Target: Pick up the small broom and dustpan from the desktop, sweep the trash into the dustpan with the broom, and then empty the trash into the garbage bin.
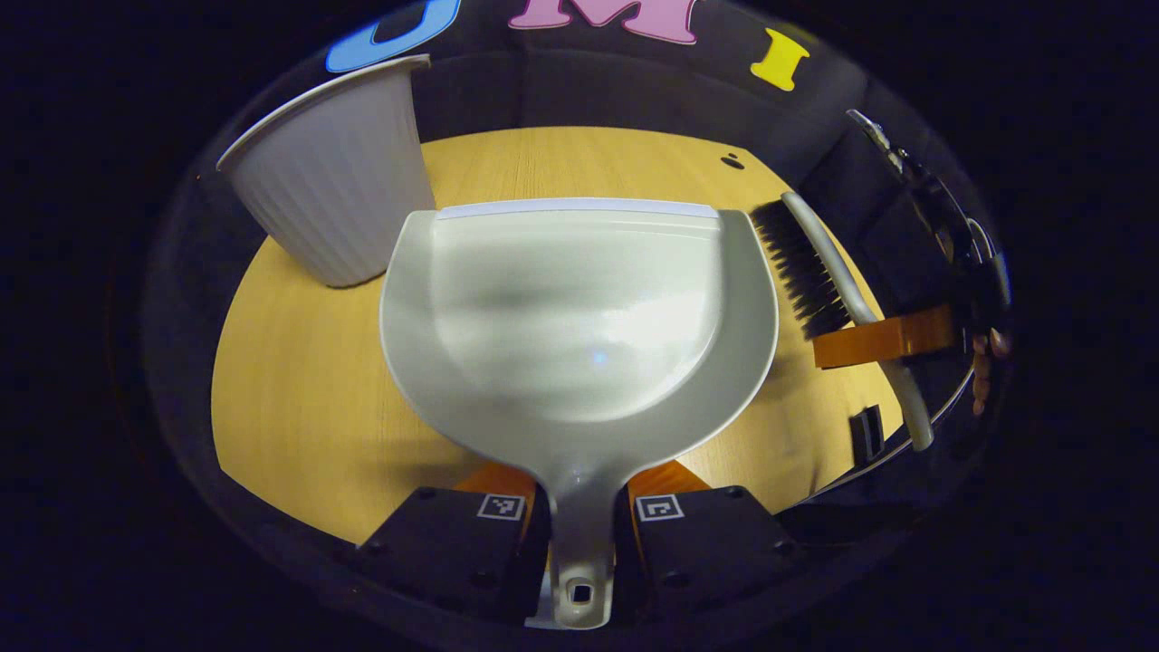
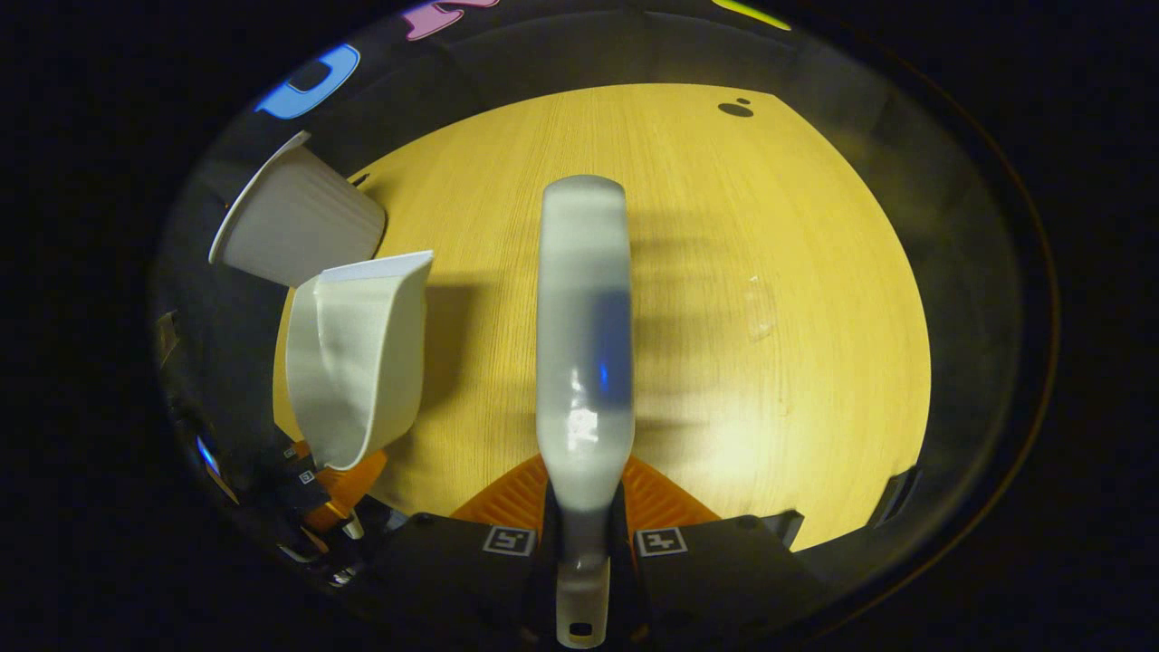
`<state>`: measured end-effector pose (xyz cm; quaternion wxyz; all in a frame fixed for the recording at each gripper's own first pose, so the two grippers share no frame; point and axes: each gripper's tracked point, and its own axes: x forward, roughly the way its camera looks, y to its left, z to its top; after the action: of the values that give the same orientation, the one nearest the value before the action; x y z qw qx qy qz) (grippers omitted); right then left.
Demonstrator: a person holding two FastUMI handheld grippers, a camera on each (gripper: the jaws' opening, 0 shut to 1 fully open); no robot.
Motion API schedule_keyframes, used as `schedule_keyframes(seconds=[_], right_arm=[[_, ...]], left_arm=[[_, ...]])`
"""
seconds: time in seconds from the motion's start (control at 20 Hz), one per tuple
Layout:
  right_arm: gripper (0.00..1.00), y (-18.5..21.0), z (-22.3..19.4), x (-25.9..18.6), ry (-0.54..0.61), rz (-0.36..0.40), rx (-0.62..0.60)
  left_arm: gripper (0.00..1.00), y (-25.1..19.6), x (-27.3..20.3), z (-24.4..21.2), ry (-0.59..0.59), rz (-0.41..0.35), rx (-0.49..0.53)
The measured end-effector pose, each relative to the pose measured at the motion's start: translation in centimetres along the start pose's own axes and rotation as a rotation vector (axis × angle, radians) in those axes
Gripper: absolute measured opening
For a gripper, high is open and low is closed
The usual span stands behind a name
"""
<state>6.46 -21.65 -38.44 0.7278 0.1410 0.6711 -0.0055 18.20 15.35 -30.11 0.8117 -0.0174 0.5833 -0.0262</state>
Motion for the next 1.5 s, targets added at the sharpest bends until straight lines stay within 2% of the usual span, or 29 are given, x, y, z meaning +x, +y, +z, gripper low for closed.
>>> schedule_keyframes(seconds=[0.05,0.1,0.2,0.3,0.4,0.5,0.6,0.75,0.8,0.9,0.95,1.0,1.05,1.1,1.15,1.25,1.35,1.4,1.45,1.5], right_arm=[[0.22,0.3,-0.1,0.7,0.005,-0.004,-0.005],[0.26,0.5,-0.2,1.3,0.019,-0.008,-0.008],[0.22,0.9,-0.6,2.5,0.074,-0.020,-0.034],[0.31,1.1,-0.3,3.5,0.095,-0.037,-0.081],[0.26,1.5,-0.6,4.4,0.122,-0.046,-0.094],[0.23,1.8,-1.0,5.2,0.166,-0.037,-0.072],[0.27,2.5,-0.5,5.8,0.169,-0.025,-0.090],[0.29,2.9,-0.2,6.1,0.187,-0.021,-0.107],[0.30,3.1,0.0,5.9,0.181,-0.011,-0.090],[0.46,3.8,0.4,5.2,0.161,0.027,-0.050],[0.43,4.2,1.1,4.6,0.148,0.047,-0.030],[0.54,4.5,1.7,3.8,0.130,0.065,-0.013],[0.60,4.9,2.1,3.1,0.108,0.082,0.003],[0.67,5.3,2.7,2.2,0.080,0.107,0.023],[0.85,5.5,3.3,1.0,0.042,0.121,0.043],[0.95,5.7,4.4,-1.6,-0.039,0.137,0.069],[0.95,5.5,5.6,-5.6,-0.165,0.122,0.056],[0.89,5.5,6.8,-8.0,-0.276,0.115,0.009],[0.96,5.4,8.1,-11.0,-0.404,0.088,-0.040],[0.96,5.4,9.3,-13.7,-0.521,0.056,-0.086]], left_arm=[[0.28,-0.2,0.3,-0.1,0.033,-0.016,-0.026],[0.28,-0.2,0.6,-0.2,0.073,-0.030,-0.054],[0.28,0.0,-0.3,0.0,0.121,-0.015,-0.070],[0.28,0.0,-0.8,0.7,0.140,0.006,-0.070],[0.29,-0.3,-1.5,1.0,0.177,0.000,-0.107],[0.28,0.2,-1.7,1.7,0.203,0.031,-0.097],[0.28,0.3,-2.2,1.9,0.256,0.084,-0.088],[0.30,0.1,-2.5,1.3,0.289,0.091,-0.089],[0.30,-0.1,-2.4,1.2,0.301,0.073,-0.086],[0.33,-0.9,-2.9,1.1,0.307,0.017,-0.085],[0.35,-1.0,-2.9,1.2,0.305,0.006,-0.086],[0.45,-0.8,-3.7,1.4,0.292,0.019,-0.072],[0.55,-0.6,-4.4,1.9,0.264,0.029,-0.046],[0.74,-0.5,-5.5,2.1,0.238,0.039,-0.018],[0.74,-0.5,-6.8,2.2,0.220,0.046,-0.008],[0.74,-0.9,-9.5,2.5,0.167,0.039,-0.010],[0.75,-2.4,-13.7,3.1,0.101,-0.031,-0.014],[0.74,-3.2,-16.2,4.0,0.040,-0.066,-0.017],[0.75,-3.7,-18.8,5.3,-0.035,-0.089,-0.015],[0.74,-3.8,-21.5,6.7,-0.128,-0.102,-0.010]])
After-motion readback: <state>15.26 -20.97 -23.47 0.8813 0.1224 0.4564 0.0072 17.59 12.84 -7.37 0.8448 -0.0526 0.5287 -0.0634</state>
